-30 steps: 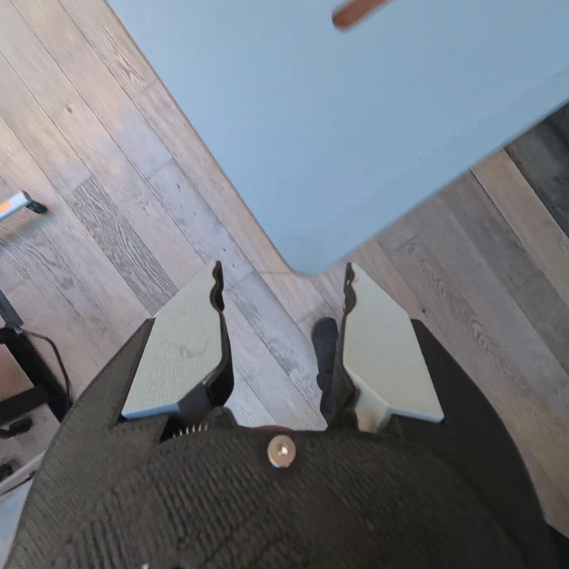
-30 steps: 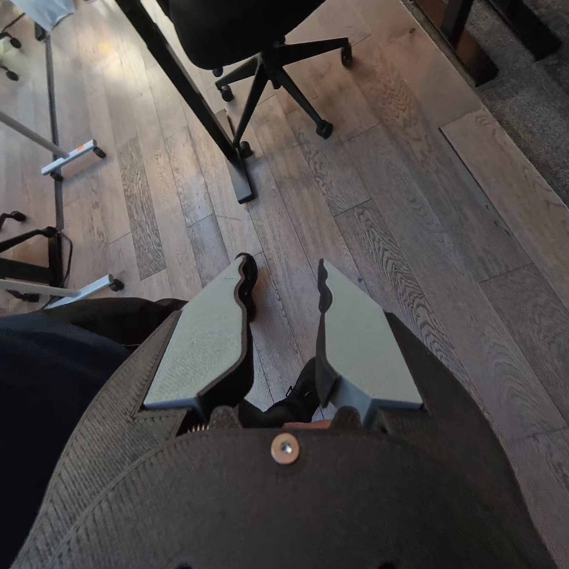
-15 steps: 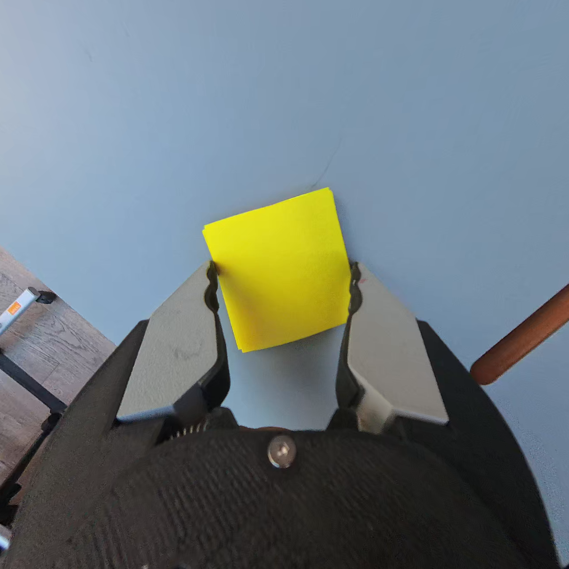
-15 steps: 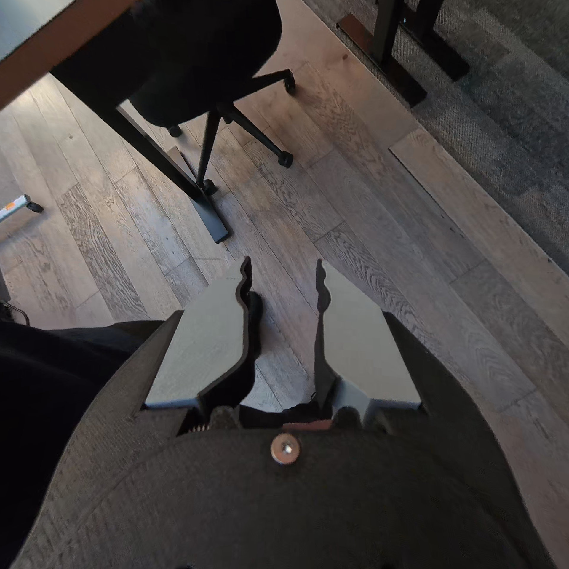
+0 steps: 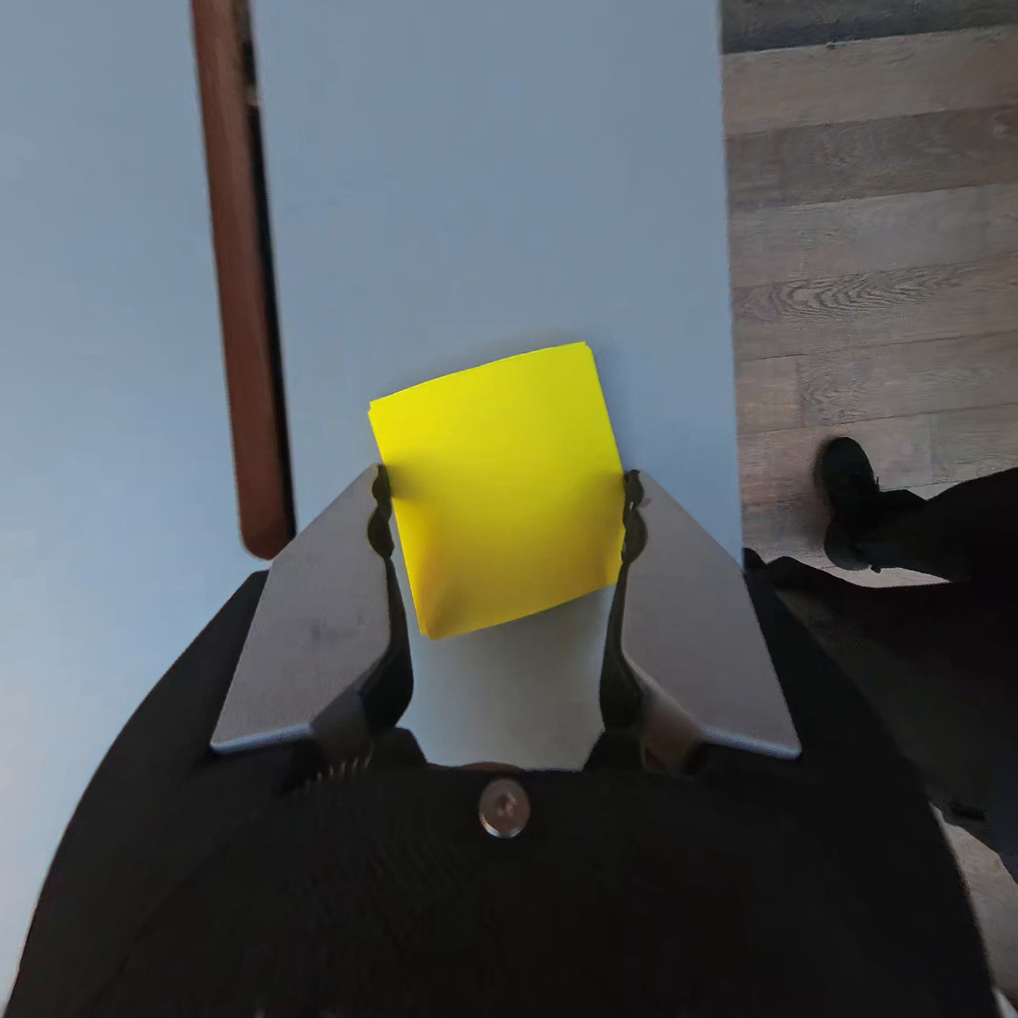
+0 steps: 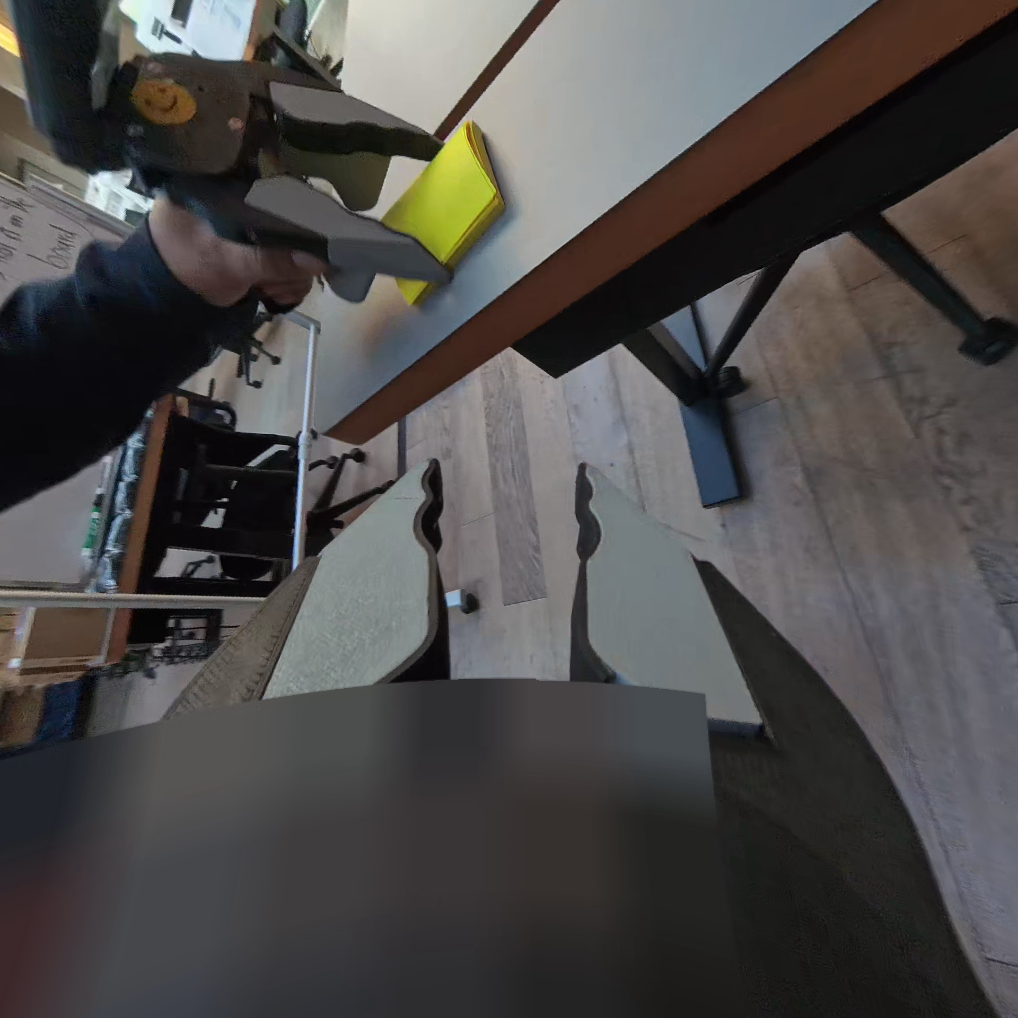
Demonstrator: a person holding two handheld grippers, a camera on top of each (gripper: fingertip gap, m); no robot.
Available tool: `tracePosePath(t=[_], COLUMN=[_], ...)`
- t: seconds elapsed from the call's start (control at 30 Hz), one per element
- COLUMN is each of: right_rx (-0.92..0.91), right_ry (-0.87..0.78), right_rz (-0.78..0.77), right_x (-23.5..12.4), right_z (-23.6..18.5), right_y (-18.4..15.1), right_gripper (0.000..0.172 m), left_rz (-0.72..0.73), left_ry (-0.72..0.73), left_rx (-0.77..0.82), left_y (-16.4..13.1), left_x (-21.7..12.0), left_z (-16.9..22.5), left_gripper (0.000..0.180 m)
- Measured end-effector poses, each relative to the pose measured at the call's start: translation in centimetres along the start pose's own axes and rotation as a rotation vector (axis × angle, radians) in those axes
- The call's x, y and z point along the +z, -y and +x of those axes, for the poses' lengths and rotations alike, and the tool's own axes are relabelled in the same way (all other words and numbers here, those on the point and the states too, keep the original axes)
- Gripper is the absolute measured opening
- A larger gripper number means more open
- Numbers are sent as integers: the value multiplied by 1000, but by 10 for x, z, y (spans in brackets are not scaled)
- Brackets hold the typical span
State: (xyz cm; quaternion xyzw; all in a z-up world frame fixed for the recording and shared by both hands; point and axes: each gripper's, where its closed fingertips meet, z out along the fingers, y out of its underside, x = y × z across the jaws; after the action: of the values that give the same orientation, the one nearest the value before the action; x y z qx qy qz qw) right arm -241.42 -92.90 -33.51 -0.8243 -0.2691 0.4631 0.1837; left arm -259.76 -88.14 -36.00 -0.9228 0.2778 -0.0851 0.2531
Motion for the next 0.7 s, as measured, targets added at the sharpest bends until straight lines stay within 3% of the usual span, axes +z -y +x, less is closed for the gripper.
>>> tracePosePath(t=[0.13, 0.23, 0.3, 0.4, 0.47, 0.7], right_rx=[195, 301, 361, 448, 479, 382], right_ry=[106, 128, 151, 274, 354, 359], right_rz=[-30, -3, 27, 36, 45, 77], right_x=[59, 81, 86, 93, 94, 51], right_z=[-6, -3, 0, -10, -18, -25], right_y=[17, 28, 33, 36, 40, 40], right_gripper=[64, 66, 55, 21, 7, 5], left_rz=[75, 80, 90, 107, 112, 183], left_ry=[-110, -147, -150, -156, -178, -303], left_rx=[116, 218, 267, 281, 269, 115], left_y=[12, 14, 15, 15, 16, 28], left_x=[6, 9, 11, 12, 11, -4], left_z=[50, 71, 76, 77, 77, 93], left_gripper=[83, 84, 84, 84, 83, 96])
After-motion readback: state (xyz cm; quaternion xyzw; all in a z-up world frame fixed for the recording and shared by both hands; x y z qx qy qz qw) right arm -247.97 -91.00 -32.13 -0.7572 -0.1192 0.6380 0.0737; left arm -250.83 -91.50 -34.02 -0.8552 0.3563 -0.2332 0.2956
